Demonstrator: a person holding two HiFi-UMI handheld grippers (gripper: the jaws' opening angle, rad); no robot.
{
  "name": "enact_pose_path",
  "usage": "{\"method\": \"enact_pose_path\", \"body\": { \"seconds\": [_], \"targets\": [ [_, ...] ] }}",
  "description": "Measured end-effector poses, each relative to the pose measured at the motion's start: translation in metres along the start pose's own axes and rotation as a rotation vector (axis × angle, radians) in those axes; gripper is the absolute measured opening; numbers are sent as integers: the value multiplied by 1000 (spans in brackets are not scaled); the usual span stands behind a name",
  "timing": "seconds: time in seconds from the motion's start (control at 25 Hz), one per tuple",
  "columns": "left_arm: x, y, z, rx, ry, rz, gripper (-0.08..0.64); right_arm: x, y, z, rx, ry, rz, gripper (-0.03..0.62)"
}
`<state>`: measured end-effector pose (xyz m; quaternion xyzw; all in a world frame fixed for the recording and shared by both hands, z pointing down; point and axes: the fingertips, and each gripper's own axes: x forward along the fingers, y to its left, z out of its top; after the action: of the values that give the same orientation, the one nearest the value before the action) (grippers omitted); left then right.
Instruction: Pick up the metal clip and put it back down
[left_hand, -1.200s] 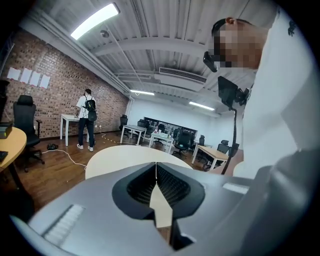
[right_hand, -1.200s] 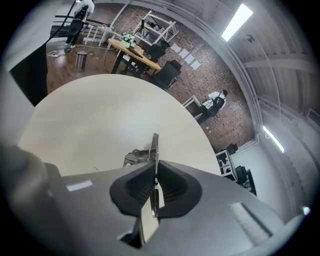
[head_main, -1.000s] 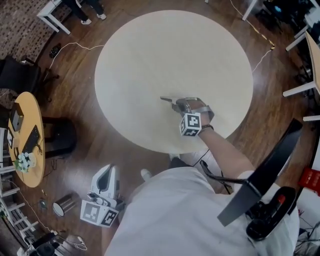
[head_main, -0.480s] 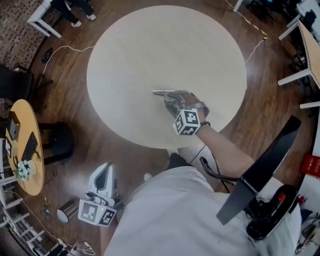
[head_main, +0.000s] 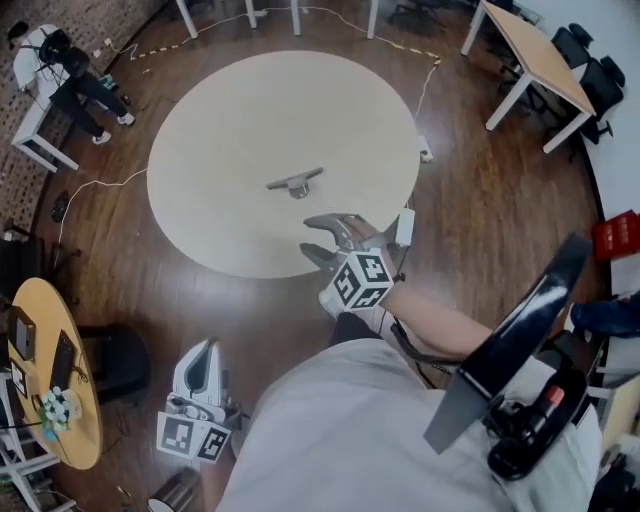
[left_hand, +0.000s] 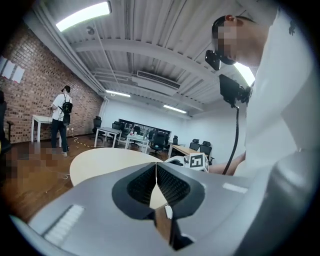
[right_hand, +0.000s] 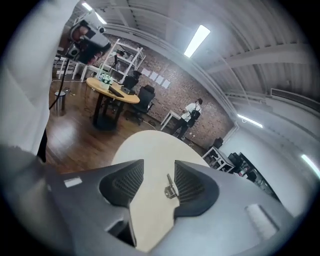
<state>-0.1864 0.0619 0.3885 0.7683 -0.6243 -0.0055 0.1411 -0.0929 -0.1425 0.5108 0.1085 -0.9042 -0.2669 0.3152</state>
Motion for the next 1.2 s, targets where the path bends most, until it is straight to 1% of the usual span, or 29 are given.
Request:
{"method": "enact_pose_path", "body": {
  "seconds": [0.16, 0.28, 0.36, 0.52, 0.64, 0.8, 0.96, 1.08, 1.2],
  "targets": [
    [-26, -16, -4, 45, 2, -66, -5, -61, 27, 31, 78, -36, -59, 189],
    [-34, -35, -14, 30, 20, -160, -5, -112, 47, 42, 140, -18, -94, 186],
    [-41, -47, -19, 27, 23, -202, -5, -141, 61, 49, 148, -6, -111, 181],
    [-51, -69, -21, 34, 8, -246, -5, -189, 78, 58, 135, 8, -142, 175],
    [-53, -74, -28, 25, 13, -269, -5, -210, 84, 60, 145, 9, -181, 173],
    [-42, -85, -39, -2, 31, -315, -5, -237, 86, 60, 206, -14, -215, 173],
    [-26, -120, -42, 24, 40, -364, -5, -273, 95, 51, 238, -27, -242, 173],
    [-16, -152, -37, 24, 30, -407, -5, -299, 99, 42, 245, -19, -269, 172],
    [-12, -184, -40, 43, 50, -450, -5, -321, 103, 30, 264, -9, -288, 172]
  ]
}}
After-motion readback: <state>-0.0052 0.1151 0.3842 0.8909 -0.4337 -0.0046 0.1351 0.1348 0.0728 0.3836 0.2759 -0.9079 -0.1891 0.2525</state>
